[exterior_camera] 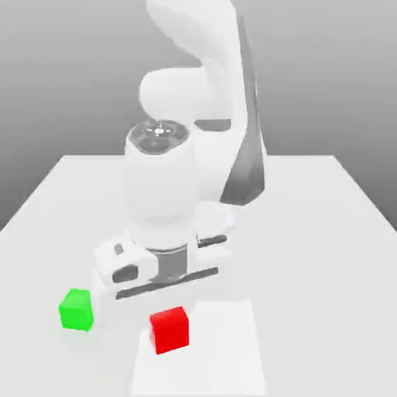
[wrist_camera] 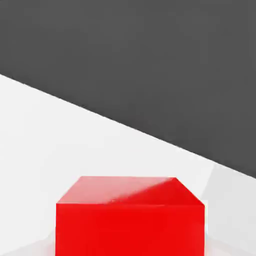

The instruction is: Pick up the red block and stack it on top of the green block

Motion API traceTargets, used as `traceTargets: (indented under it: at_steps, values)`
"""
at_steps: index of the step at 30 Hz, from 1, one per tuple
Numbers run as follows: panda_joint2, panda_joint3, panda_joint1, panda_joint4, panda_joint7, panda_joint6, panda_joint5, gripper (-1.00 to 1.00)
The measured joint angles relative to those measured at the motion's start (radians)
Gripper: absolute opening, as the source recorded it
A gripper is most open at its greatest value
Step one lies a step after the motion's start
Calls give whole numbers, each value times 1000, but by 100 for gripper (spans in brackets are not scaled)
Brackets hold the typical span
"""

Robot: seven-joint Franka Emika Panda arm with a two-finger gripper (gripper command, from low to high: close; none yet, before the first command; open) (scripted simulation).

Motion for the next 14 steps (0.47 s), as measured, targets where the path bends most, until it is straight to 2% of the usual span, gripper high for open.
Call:
traceTargets:
  at_steps: [3,5,11,12,14]
  values:
    - [-88,-60,-165,-67,57,-19,-42,-100]
    - [-127,-78,-214,-105,80,-19,-53,-100]
    - [40,-37,-229,-112,-19,145,94,-100]
    - [62,-26,-236,-111,-33,166,114,100]
    - [62,-26,-236,-111,-33,166,114,100]
